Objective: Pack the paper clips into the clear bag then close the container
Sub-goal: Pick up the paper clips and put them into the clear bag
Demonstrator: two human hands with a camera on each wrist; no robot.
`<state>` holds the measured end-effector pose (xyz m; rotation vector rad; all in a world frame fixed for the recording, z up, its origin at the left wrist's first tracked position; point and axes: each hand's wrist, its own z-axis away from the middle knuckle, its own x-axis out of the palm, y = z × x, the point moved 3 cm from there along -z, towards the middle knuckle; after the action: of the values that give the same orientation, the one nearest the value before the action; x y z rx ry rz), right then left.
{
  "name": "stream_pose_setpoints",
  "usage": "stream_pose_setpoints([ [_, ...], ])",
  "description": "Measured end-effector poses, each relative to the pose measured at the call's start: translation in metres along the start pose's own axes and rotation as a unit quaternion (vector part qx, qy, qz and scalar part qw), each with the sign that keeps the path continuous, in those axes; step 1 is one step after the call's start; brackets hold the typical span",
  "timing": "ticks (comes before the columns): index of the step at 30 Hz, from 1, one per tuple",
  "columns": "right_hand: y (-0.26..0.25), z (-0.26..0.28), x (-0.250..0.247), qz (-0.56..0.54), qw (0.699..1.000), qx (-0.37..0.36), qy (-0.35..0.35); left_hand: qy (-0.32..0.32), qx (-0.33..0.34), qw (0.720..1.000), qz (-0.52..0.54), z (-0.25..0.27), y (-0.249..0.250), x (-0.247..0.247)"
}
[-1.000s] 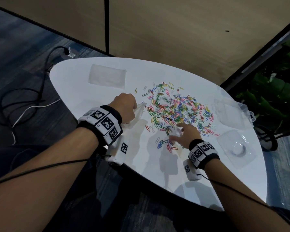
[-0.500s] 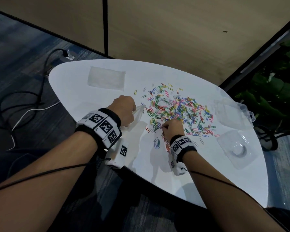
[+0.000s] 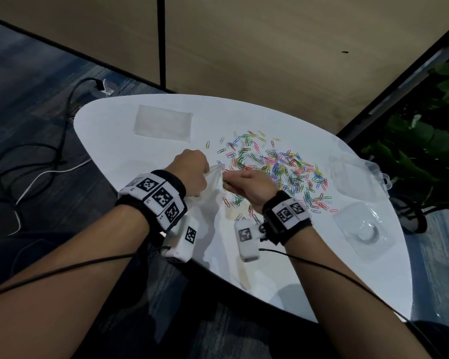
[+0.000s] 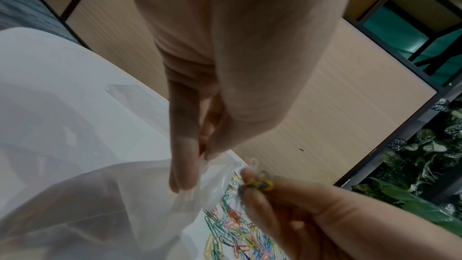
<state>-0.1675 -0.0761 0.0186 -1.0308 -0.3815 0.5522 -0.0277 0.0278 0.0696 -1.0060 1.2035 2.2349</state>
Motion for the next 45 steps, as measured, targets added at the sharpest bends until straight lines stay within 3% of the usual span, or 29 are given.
stream_pose_setpoints([
  [4, 0.004, -0.005, 0.028, 0.213, 0.975, -0.059, 0.030, 0.009, 0.003, 1.000, 0.027, 0.000, 0.001, 0.001],
  [6, 0.002, -0.006, 0.036, 0.283, 0.955, -0.090, 0.005, 0.012, 0.008, 1.000, 0.023, -0.001, 0.001, 0.002],
  [9, -0.003, 0.000, 0.034, 0.233, 0.968, -0.085, -0.025, 0.021, 0.006, 0.999, 0.031, -0.003, -0.002, 0.000],
  [11, -0.006, 0.010, 0.014, 0.183, 0.979, -0.093, 0.006, 0.029, 0.006, 0.999, 0.034, -0.002, -0.003, -0.003],
  [13, 0.002, 0.017, -0.019, 0.222, 0.968, -0.098, 0.064, 0.036, 0.005, 0.999, 0.036, -0.001, -0.004, -0.008],
  [14, 0.011, 0.018, -0.038, 0.299, 0.947, -0.077, 0.087, 0.040, 0.003, 0.998, 0.040, 0.000, -0.005, -0.010],
  [16, 0.036, 0.022, -0.071, 0.464, 0.880, 0.041, 0.089, 0.054, 0.000, 0.998, 0.046, 0.000, -0.006, -0.016],
  [18, 0.064, 0.030, -0.089, 0.519, 0.837, 0.163, 0.064, 0.065, -0.005, 0.997, 0.045, 0.001, -0.008, -0.022],
  [19, 0.074, 0.034, -0.089, 0.526, 0.830, 0.177, 0.058, 0.068, -0.009, 0.997, 0.045, 0.002, -0.009, -0.023],
  [24, 0.090, 0.021, -0.055, 0.485, 0.862, 0.037, 0.142, 0.075, -0.014, 0.996, 0.054, 0.009, -0.013, -0.024],
  [29, 0.070, -0.020, -0.027, 0.461, 0.871, -0.021, 0.167, 0.087, -0.010, 0.993, 0.076, 0.013, -0.020, -0.027],
  [32, 0.061, -0.039, -0.017, 0.514, 0.844, -0.057, 0.141, 0.102, -0.001, 0.991, 0.081, 0.014, -0.025, -0.034],
  [39, 0.052, -0.056, -0.004, 0.658, 0.736, -0.114, 0.111, 0.136, 0.004, 0.986, 0.097, 0.012, -0.038, -0.039],
  [41, 0.048, -0.058, -0.004, 0.666, 0.729, -0.113, 0.110, 0.133, 0.004, 0.987, 0.095, 0.011, -0.037, -0.038],
  [45, 0.033, -0.063, -0.018, 0.646, 0.753, -0.079, 0.102, 0.114, -0.003, 0.990, 0.088, 0.009, -0.037, -0.035],
])
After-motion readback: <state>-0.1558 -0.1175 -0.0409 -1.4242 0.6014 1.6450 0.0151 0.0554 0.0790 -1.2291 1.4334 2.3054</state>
